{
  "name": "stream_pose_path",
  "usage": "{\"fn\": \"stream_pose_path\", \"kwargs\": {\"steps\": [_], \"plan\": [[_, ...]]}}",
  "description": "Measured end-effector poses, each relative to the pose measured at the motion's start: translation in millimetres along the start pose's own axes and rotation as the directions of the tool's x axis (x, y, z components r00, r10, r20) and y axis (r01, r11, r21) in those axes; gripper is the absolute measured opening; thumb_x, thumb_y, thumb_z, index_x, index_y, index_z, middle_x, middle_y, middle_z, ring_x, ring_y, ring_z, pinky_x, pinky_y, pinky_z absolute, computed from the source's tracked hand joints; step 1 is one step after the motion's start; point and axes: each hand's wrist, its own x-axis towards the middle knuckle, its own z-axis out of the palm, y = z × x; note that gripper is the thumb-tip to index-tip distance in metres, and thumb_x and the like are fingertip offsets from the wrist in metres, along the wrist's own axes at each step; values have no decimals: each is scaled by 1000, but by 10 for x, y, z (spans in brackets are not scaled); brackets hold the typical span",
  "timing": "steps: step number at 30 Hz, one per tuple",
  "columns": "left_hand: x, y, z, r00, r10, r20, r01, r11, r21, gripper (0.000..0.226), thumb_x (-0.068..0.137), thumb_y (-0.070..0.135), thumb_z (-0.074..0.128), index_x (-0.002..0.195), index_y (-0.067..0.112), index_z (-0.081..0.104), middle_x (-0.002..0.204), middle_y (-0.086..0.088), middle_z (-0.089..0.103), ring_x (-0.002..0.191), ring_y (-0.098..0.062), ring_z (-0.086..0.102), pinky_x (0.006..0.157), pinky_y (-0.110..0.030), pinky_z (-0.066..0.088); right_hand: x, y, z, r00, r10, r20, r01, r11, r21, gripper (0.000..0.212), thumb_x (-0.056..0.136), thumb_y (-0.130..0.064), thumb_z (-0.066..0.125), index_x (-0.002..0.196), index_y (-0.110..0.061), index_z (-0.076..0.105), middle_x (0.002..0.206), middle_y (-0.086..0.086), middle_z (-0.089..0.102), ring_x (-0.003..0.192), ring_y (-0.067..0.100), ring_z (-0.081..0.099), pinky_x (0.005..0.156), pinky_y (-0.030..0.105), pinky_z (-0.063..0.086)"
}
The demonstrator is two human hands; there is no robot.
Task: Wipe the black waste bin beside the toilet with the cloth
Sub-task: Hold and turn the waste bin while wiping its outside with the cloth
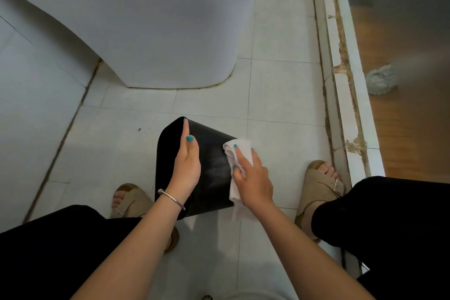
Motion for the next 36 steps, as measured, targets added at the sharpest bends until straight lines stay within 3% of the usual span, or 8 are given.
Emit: {"fn": "stream_pose_path", "kwargs": {"steps": [3, 7, 13, 15, 19, 23, 28, 36], "plan": [[20, -11, 37, 1000, -4, 6, 4, 1000, 8, 68, 82, 66, 16, 147, 50, 7, 158, 14, 11, 143, -13, 15, 102, -22, 17, 137, 149, -37, 991, 125, 46, -127, 991, 39, 55, 97, -37, 37, 144, -58, 18, 158, -6, 19, 116, 31, 46, 85, 36, 41], [47, -25, 21, 1000, 14, 15, -14, 999, 34, 65, 84, 67, 15, 146, 51, 6, 157, 14, 14, 140, -10, 18, 102, -21, 18, 222, 96, -34, 983, 165, 80, -170, 983, 63, 53, 99, -30, 36, 147, -49, 22, 156, 1, 24, 118, 35, 48, 93, 39, 45], [16, -8, 61, 999, 30, -17, -29, 996, 79, 64, 85, 67, 13, 146, 51, 4, 99, 27, 48, 85, 3, 50, 65, -1, 37, 147, -298, -98, 1000, -20, 16, 19, 1000, 24, 56, 99, -25, 39, 150, -41, 22, 155, 8, 24, 124, 33, 42, 97, 38, 42], [-1, 11, 96, 998, 61, -13, -60, 994, 87, 64, 87, 65, 13, 148, 47, 4, 83, 27, 39, 62, 8, 42, 52, 1, 36, 115, -426, -161, 992, -128, 6, 127, 991, 42, 59, 97, -22, 41, 151, -39, 22, 153, 9, 27, 123, 33, 42, 97, 39, 44], [-7, 24, 127, 998, 62, 5, -62, 998, 9, 55, 96, 55, 21, 148, 42, 13, 110, 37, 37, 74, 32, 46, 60, 7, 34, 57, -715, -231, 953, -301, -36, 303, 944, 132, 57, 97, -23, 42, 151, -35, 25, 147, 7, 34, 114, 30, 46, 94, 43, 44], [5, 12, 175, 999, 33, -10, -34, 998, -53, 54, 95, 59, 21, 140, 35, 38, 101, 29, 55, 84, 25, 53, 64, 3, 38, 30, -777, -271, 938, -344, -53, 347, 918, 191, 55, 101, -29, 39, 152, -35, 20, 148, 2, 33, 114, 26, 44, 95, 42, 44], [7, 25, 240, 999, 25, 26, -24, 999, -33, 53, 95, 59, 19, 144, 40, 30, 108, 28, 52, 84, 26, 52, 65, 4, 38, 66, -675, -315, 952, -297, -70, 304, 941, 149, 49, 100, -40, 38, 145, -53, 24, 150, -6, 29, 115, 23, 47, 89, 42, 49], [21, 52, 184, 995, 69, 72, -72, 997, 38, 61, 90, 61, 15, 148, 45, 9, 118, 25, 38, 76, 36, 42, 61, 8, 32, 178, -528, -325, 955, -295, -9, 295, 954, 60, 58, 97, -49, 37, 138, -68, 0, 156, -9, 20, 116, 25, 49, 75, 33, 42]]}}
